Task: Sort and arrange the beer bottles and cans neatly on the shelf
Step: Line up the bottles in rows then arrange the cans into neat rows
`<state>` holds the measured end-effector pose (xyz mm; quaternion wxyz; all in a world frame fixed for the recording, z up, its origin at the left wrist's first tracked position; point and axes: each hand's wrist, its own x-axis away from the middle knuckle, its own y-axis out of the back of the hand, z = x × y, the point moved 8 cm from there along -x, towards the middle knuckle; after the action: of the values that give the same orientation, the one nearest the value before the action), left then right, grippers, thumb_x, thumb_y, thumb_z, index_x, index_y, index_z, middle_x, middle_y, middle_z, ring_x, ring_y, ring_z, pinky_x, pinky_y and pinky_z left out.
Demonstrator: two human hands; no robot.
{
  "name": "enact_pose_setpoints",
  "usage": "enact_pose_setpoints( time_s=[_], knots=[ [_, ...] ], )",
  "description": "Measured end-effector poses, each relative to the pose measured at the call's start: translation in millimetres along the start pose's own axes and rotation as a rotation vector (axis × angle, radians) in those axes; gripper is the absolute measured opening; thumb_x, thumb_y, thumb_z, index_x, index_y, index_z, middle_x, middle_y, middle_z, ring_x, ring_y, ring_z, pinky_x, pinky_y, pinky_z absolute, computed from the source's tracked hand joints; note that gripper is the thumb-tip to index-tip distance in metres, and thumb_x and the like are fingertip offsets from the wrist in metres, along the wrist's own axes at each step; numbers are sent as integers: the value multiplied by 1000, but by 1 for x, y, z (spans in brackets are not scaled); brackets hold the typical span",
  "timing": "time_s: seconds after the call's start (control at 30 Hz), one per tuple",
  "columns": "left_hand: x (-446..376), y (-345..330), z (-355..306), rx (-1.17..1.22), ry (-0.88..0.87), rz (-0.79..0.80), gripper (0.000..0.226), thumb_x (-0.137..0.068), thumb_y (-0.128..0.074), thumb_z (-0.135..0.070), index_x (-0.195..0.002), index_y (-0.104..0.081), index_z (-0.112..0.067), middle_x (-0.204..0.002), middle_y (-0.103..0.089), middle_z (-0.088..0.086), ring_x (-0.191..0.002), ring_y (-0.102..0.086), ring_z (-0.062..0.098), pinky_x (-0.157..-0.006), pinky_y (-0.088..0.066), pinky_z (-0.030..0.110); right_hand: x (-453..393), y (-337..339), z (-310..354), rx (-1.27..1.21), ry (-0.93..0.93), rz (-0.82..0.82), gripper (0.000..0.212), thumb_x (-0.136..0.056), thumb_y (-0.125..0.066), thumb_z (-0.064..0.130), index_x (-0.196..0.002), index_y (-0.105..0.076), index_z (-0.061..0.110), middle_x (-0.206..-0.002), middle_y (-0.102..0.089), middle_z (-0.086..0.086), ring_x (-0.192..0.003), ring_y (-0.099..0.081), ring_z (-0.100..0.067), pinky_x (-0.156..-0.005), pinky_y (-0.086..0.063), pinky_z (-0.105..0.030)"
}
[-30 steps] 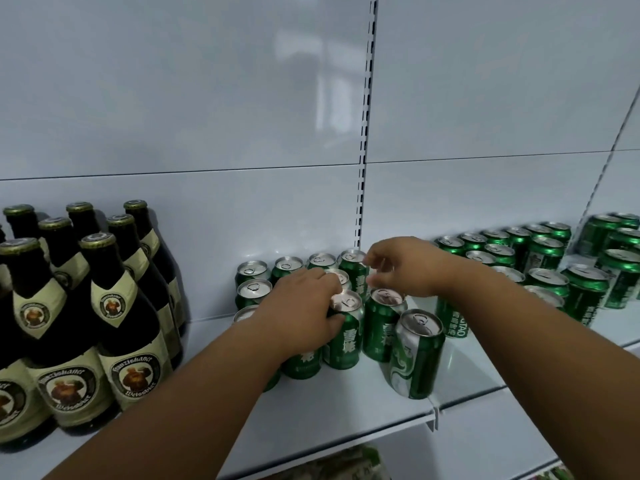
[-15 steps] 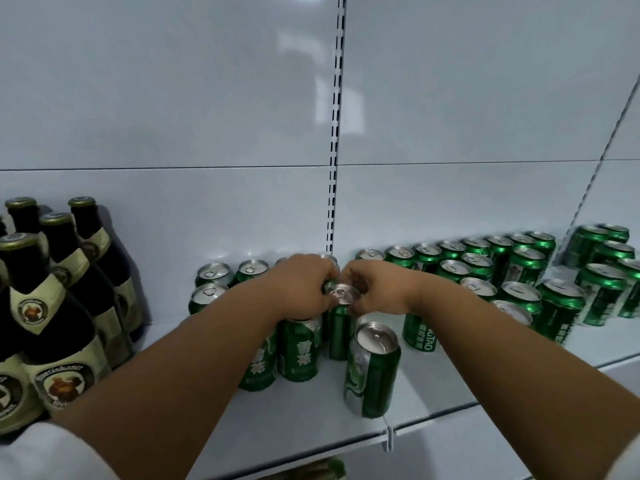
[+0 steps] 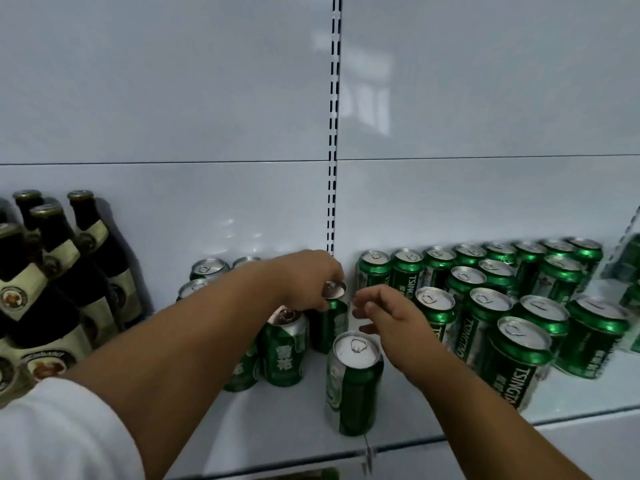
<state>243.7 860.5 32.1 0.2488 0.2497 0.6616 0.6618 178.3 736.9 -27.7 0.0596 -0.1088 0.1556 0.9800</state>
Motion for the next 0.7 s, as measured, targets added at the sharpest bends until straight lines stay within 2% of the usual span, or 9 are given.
enact_pose_setpoints(
  time_s=[0.1, 0.2, 0.27, 0.37, 0.43, 0.47, 0.53, 0.6, 0.7],
  knots=[
    [-2, 2, 1, -7, -11, 17, 60, -78, -74, -12, -132, -53, -29, -127, -55, 0, -115, -53, 20, -98, -46, 40, 4, -4, -10, -35, -57, 48, 29, -102, -42, 6, -99, -67, 21, -101, -69, 1, -93, -66, -8, -72, -52, -16],
    [-5, 4, -1, -45, -29, 39, 61, -78, -66, -4, -130, -54, -32, -125, -57, 0, -115, -54, 22, -97, -47, 43, 6, -15, -16, -138, -137, 122, 36, -101, -41, 2, -92, -68, 25, -93, -72, 5, -85, -68, -4, -75, -54, -20],
    [-7, 5, -1, -71, -21, 44, 60, -78, -64, -4, -130, -54, -33, -126, -57, 0, -115, -54, 22, -97, -47, 43, 11, -15, -17, -176, -147, 126, 34, -102, -41, 5, -95, -68, 23, -96, -72, 2, -87, -68, -7, -74, -53, -18],
    [-8, 3, 2, -65, 2, 4, 57, -81, -62, -7, -130, -55, -36, -127, -56, -3, -116, -54, 22, -97, -47, 41, 24, -1, -14, -170, -96, 57, 29, -105, -40, 22, -101, -68, 18, -101, -71, 0, -92, -67, -10, -68, -50, -11],
    [-2, 4, 4, -48, 31, -33, 55, -83, -62, -9, -129, -54, -37, -125, -55, -4, -116, -52, 21, -96, -47, 40, 36, 7, -11, -175, -32, 60, 29, -102, -44, 39, -106, -66, 19, -106, -69, 1, -94, -66, -6, -71, -51, -14],
    [3, 7, 2, -37, 45, -75, 54, -83, -61, -10, -129, -54, -37, -125, -54, -4, -117, -50, 20, -96, -46, 40, 42, 8, -10, -150, -6, 110, 32, -94, -51, 49, -110, -63, 23, -109, -68, 3, -94, -65, -3, -74, -52, -16],
    [21, 17, -9, 21, 45, -192, 50, -83, -59, -11, -127, -55, -37, -123, -52, -8, -116, -47, 16, -98, -44, 37, 52, 3, -11, -25, 9, 268, 53, -72, -70, 59, -115, -57, 31, -112, -65, 13, -98, -62, -1, -80, -53, -20],
    [42, 22, -26, 129, 8, -192, 41, -86, -60, -19, -122, -58, -39, -118, -53, -15, -112, -48, 7, -98, -43, 30, 58, -5, -14, 128, 14, 368, 65, -60, -85, 50, -114, -52, 36, -109, -62, 23, -101, -58, 4, -83, -51, -18],
    [70, 6, -56, 236, -26, 72, 38, -86, -67, -45, -122, -55, -46, -113, -57, -22, -103, -54, -1, -92, -48, 26, 59, -11, -18, 92, 7, 380, 63, -60, -92, 30, -111, -55, 35, -107, -65, 21, -98, -61, 0, -85, -52, -22]
  ],
)
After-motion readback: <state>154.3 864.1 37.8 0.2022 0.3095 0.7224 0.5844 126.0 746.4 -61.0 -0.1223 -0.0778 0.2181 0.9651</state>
